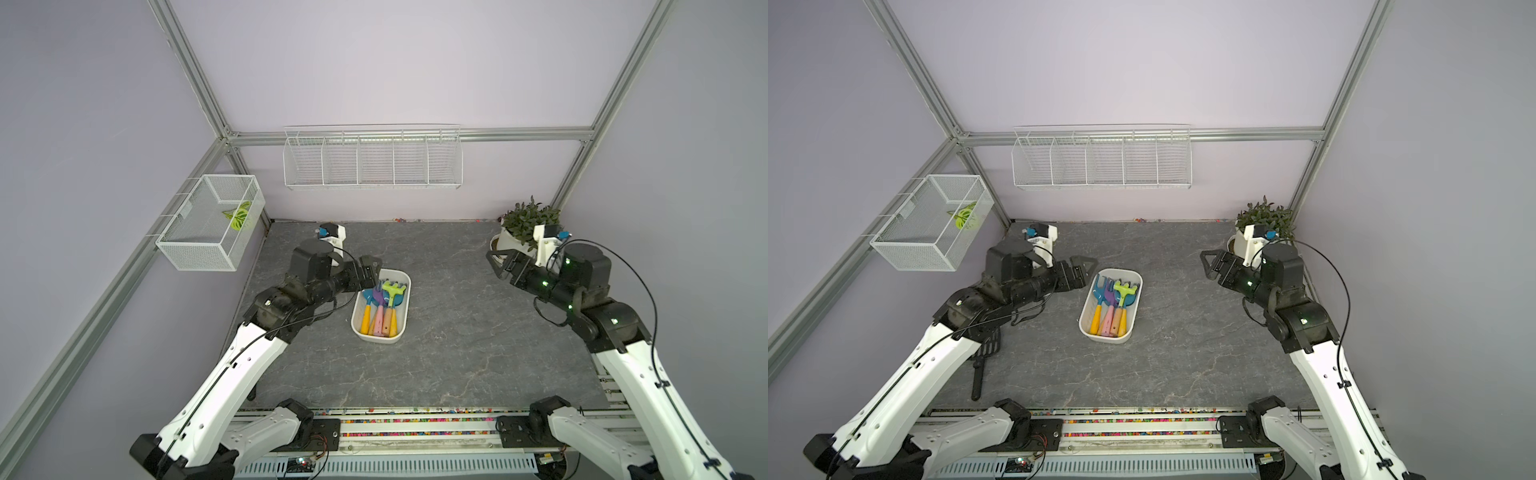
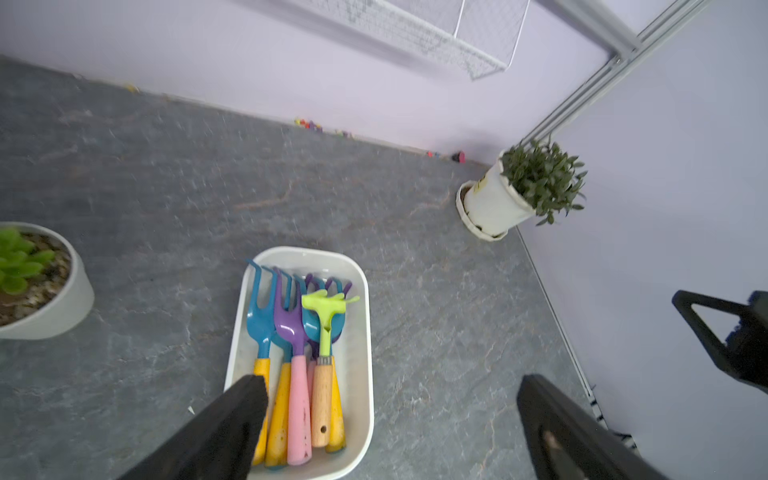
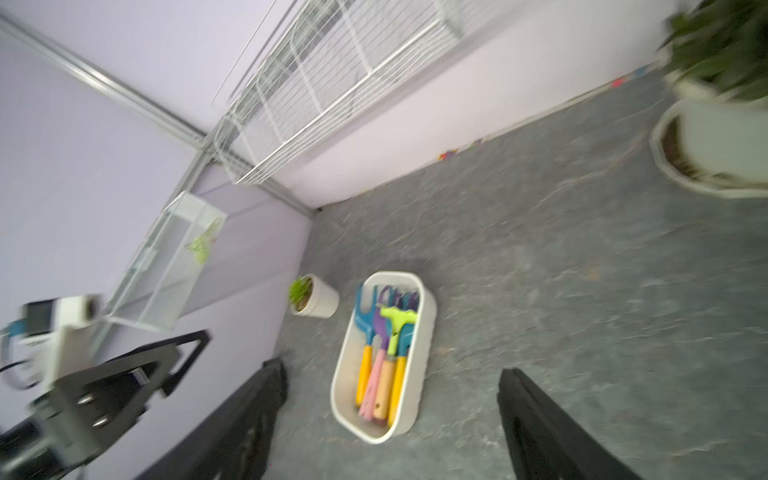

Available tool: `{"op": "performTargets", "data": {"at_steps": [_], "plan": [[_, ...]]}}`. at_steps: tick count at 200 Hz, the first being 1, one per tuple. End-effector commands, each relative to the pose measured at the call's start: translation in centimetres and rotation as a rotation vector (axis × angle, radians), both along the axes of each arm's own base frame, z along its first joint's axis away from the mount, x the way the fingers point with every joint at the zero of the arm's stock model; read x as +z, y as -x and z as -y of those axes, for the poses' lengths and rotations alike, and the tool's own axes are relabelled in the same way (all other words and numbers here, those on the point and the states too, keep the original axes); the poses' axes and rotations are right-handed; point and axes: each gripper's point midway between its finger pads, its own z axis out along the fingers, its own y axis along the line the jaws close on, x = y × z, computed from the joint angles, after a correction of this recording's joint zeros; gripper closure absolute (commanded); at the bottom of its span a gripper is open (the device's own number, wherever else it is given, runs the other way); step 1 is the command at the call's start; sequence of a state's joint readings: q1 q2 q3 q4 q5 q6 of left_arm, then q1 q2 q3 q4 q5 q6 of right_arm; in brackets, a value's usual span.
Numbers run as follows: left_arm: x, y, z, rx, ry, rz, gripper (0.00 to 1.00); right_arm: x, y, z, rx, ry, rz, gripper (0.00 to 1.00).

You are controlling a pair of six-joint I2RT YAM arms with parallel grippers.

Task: Put the rake into the storage box
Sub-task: Place the rake in the storage box, then reset both arms

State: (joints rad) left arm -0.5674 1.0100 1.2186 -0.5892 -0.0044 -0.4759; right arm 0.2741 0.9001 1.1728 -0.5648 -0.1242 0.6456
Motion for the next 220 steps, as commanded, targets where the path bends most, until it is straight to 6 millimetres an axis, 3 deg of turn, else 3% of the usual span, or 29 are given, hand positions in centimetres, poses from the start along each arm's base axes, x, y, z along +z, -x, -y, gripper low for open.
{"op": "performTargets", "data": {"at_steps": [1, 9, 20, 36, 56, 75, 89, 115, 138, 180, 198, 220], "plan": [[2.0, -0.6, -3.4, 0.155, -0.007, 0.193, 0.00, -0.3, 0.4, 5.8, -0.250, 0.224, 0.031, 0.02], [2.3, -0.2, -4.5, 0.203, 0.009, 0.245, 0.00, -0.7, 0.5, 7.0, -0.324, 0.219, 0.027, 0.10], [2.5, 0.4, -5.9, 0.244, 0.013, 0.325, 0.00, -1.1, 0.6, 8.5, -0.397, 0.258, 0.067, 0.12], [2.5, 1.0, -8.1, 0.338, -0.001, 0.407, 0.00, -1.5, 0.5, 8.3, -0.350, 0.353, 0.127, 0.11], [-1.1, 0.0, -11.4, 0.537, -0.084, 0.364, 0.00, -3.6, -0.2, 9.7, -0.414, 0.457, 0.109, 0.11], [-6.0, -1.4, -12.8, 0.572, -0.218, 0.324, 0.00, -7.1, -1.4, 11.4, -0.478, 0.615, 0.074, 0.11], [-9.5, -2.1, -14.9, 0.645, -0.250, 0.277, 0.00, -9.9, -2.1, 12.6, -0.532, 0.721, 0.053, 0.10], [-13.8, -3.3, -18.4, 0.750, -0.273, 0.216, 0.00, -14.5, -3.2, 13.6, -0.550, 0.778, 0.007, 0.09], [-16.6, -4.5, -19.6, 0.759, -0.363, 0.194, 0.00, -17.7, -4.2, 13.7, -0.535, 0.781, 0.012, 0.08], [-19.9, -6.7, -21.9, 0.818, -0.336, 0.192, 0.00, -22.1, -6.4, 13.3, -0.475, 0.817, 0.018, 0.08], [-20.8, -7.5, -22.5, 0.832, -0.326, 0.198, 0.00, -23.5, -7.2, 13.0, -0.451, 0.782, 0.022, 0.08], [-21.6, -8.8, -23.1, 0.811, -0.347, 0.137, 0.00, -23.5, -8.8, 12.4, -0.413, 0.762, 0.058, 0.10]]}}
